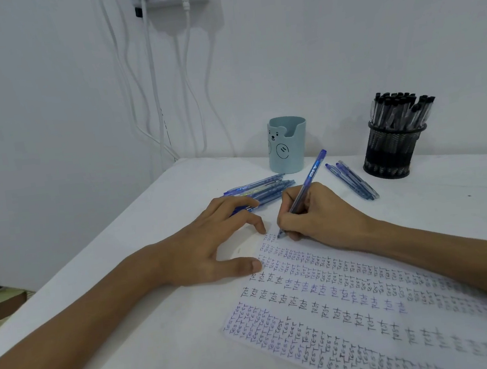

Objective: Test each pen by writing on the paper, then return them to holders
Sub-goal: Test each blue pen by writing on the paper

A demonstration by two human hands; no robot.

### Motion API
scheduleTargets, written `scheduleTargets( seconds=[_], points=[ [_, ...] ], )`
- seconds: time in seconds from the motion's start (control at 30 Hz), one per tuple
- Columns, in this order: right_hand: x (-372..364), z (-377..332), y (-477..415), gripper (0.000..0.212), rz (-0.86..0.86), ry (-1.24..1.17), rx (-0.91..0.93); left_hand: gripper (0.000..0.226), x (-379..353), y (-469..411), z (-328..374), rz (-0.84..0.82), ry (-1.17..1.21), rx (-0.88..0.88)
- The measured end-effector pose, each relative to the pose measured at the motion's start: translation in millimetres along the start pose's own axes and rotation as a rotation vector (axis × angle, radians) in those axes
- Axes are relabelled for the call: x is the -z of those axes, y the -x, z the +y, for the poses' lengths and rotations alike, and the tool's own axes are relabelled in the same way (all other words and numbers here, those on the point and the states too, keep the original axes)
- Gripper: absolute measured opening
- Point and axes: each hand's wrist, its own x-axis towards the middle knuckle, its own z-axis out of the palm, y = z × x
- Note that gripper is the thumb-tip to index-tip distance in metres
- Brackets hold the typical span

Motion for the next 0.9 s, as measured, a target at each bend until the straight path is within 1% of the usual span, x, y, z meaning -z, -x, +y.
scheduleTargets(
  seconds=[0.3,0.47,0.73,0.9],
  points=[
    [0.0,-0.2,2.7,0.010,-0.031,0.006,0.033,0.047,-0.6,0.1,-1.5,0.001,0.008,-0.007],
    [-1.3,-0.8,1.0,0.009,0.006,0.031,0.031,0.046,-1.0,0.2,-2.6,0.007,0.002,-0.016],
    [-1.5,-4.3,1.0,0.015,-0.021,0.041,0.015,0.046,-0.2,0.4,-1.4,-0.008,0.006,-0.004],
    [-1.1,-4.5,1.2,0.015,0.008,0.048,0.007,0.047,-0.2,0.1,-1.8,-0.008,0.010,-0.005]
  ],
)
